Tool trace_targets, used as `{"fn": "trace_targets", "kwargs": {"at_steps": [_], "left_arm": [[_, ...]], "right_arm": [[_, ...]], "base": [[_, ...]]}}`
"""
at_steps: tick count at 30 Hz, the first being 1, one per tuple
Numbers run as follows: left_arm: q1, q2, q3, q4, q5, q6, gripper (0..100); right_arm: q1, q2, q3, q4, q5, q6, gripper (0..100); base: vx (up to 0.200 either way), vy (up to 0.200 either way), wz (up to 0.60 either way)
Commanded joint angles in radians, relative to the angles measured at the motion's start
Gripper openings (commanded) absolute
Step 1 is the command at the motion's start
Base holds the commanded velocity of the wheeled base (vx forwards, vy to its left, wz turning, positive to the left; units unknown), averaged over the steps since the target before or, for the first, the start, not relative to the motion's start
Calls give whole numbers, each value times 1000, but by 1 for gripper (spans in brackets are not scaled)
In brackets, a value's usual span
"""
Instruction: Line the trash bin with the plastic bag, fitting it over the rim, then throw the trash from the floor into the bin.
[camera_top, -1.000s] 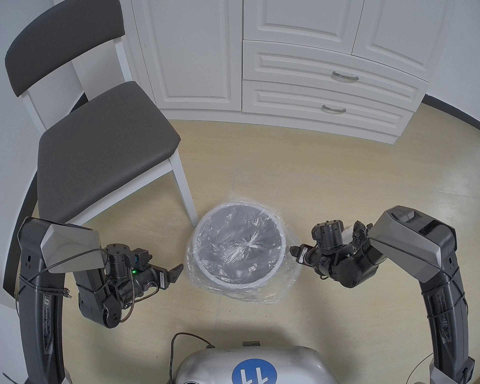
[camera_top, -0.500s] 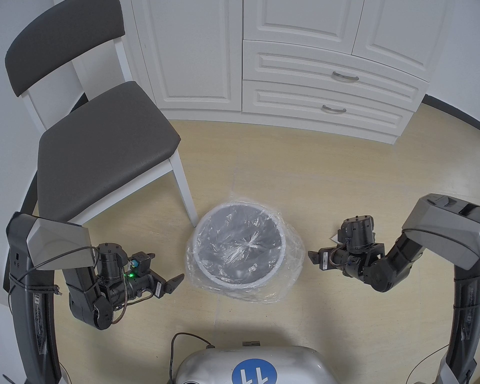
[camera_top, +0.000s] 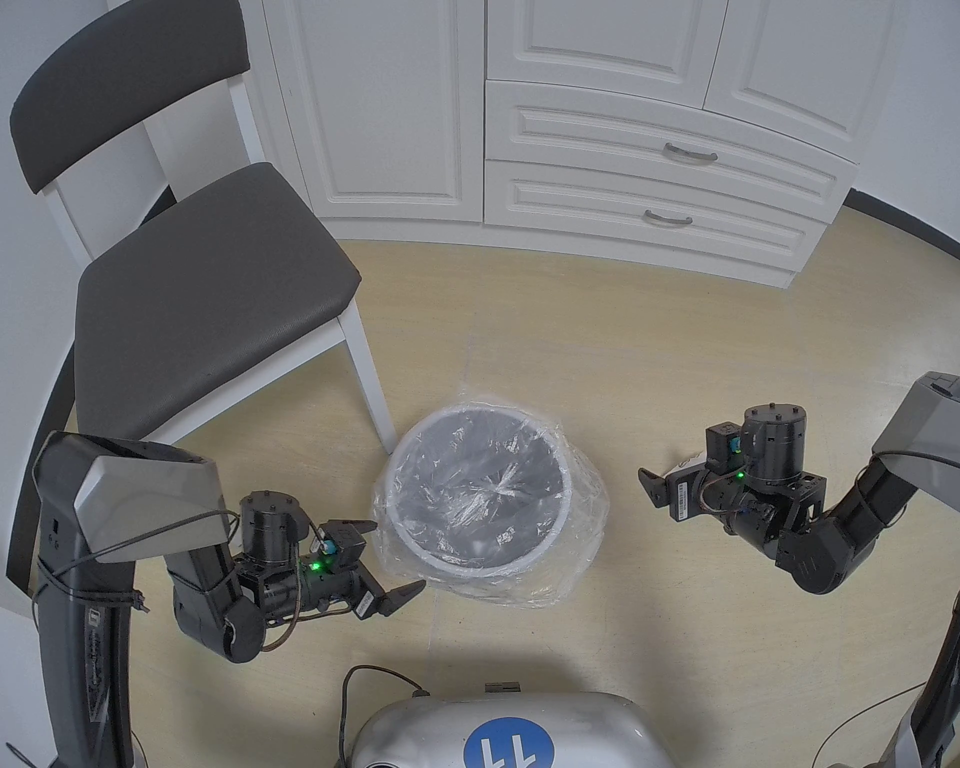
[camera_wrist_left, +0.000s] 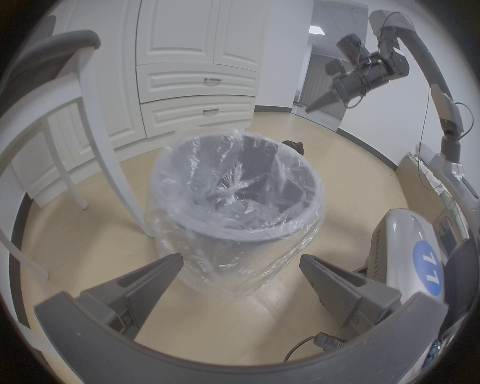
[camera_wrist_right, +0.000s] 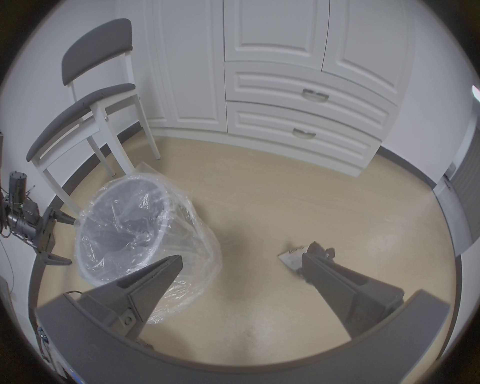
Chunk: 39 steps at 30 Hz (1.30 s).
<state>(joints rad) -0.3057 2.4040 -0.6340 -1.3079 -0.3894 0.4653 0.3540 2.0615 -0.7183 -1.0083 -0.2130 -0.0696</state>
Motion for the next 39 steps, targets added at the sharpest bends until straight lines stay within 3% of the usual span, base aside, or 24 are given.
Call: {"fn": "trace_targets", "kwargs": {"at_steps": [1,6,16,17,20,32,39], "left_arm": [[-7,110,-76,18,3,7,100],[34,132,-121,19,3,7,100],[42,168,-171,4,-9,4,100],[42,168,-171,1,-42,3,0],[45,164,-173,-4,-92,-4,0],[68,222,-220,9,-117,-8,0],[73,242,-335,65,-154,-86,0]], "right_arm": [[-6,-40,42,-41,0,-27,100],[-7,-41,37,-41,1,-27,100],[-6,-38,40,-42,0,-27,100],[-6,-37,40,-42,0,-27,100],[-6,-37,42,-42,0,-27,100],[-1,-11,40,-42,-2,-29,100],[5,39,33,-44,-3,-29,100]], "base": [[0,0,0],[0,0,0],[0,0,0],[0,0,0],[0,0,0],[0,0,0],[0,0,0]]}}
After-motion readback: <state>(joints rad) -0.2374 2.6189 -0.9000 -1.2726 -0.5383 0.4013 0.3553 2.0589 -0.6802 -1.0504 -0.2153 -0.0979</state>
